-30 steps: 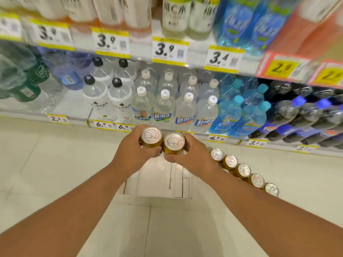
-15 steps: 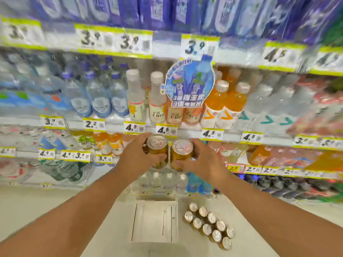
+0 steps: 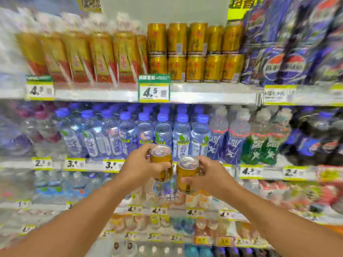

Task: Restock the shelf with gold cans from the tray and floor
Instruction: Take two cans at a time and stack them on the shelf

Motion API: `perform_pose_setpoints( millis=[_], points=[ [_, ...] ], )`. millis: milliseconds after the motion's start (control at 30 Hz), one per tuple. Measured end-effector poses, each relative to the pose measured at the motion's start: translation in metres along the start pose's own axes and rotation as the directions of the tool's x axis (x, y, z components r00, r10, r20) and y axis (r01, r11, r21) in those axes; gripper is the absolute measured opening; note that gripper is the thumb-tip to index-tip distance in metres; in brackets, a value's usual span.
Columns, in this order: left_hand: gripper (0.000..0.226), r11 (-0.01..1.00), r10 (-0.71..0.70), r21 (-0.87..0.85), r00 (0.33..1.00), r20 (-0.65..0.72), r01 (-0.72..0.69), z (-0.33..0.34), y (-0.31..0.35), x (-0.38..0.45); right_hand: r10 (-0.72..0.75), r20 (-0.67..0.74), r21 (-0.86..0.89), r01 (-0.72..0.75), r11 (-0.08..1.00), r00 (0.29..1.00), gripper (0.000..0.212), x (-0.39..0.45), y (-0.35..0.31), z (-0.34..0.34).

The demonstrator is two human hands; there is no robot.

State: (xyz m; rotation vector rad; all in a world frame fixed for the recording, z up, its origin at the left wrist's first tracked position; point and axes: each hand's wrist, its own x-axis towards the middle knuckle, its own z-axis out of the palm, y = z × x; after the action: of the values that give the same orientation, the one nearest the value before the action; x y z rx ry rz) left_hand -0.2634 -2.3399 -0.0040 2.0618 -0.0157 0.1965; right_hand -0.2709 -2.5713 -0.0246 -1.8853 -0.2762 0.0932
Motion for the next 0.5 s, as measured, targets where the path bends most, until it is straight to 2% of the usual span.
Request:
perform_pose_setpoints(
  millis=[133, 267, 400, 500],
  points=[
    [0.042, 0.998, 0.047, 0.033, 0.998, -0.047, -0.045, -0.013, 0.06, 0.008, -0.059, 0.008, 0.02, 0.059, 0.998, 0.998, 0.047, 0.01, -0.051, -0.035],
    [0.038, 0.996, 0.078, 0.048, 0.994, -0.072, -0.074, -0.034, 0.119, 0.014, -0.123, 0.026, -0.055, 0.125, 0.991, 0.992, 0.053, 0.014, -0.11, -0.072],
    [0.054, 0.99, 0.124, 0.07, 0.989, -0.08, -0.119, -0.055, 0.17, 0.025, -0.176, 0.001, -0.114, 0.175, 0.978, 0.984, 0.053, 0.023, -0.16, -0.098],
    [0.049, 0.984, 0.165, 0.078, 0.984, -0.074, -0.159, -0.069, 0.199, 0.04, -0.202, -0.015, -0.099, 0.199, 0.975, 0.979, 0.052, 0.038, -0.188, -0.111]
  ],
)
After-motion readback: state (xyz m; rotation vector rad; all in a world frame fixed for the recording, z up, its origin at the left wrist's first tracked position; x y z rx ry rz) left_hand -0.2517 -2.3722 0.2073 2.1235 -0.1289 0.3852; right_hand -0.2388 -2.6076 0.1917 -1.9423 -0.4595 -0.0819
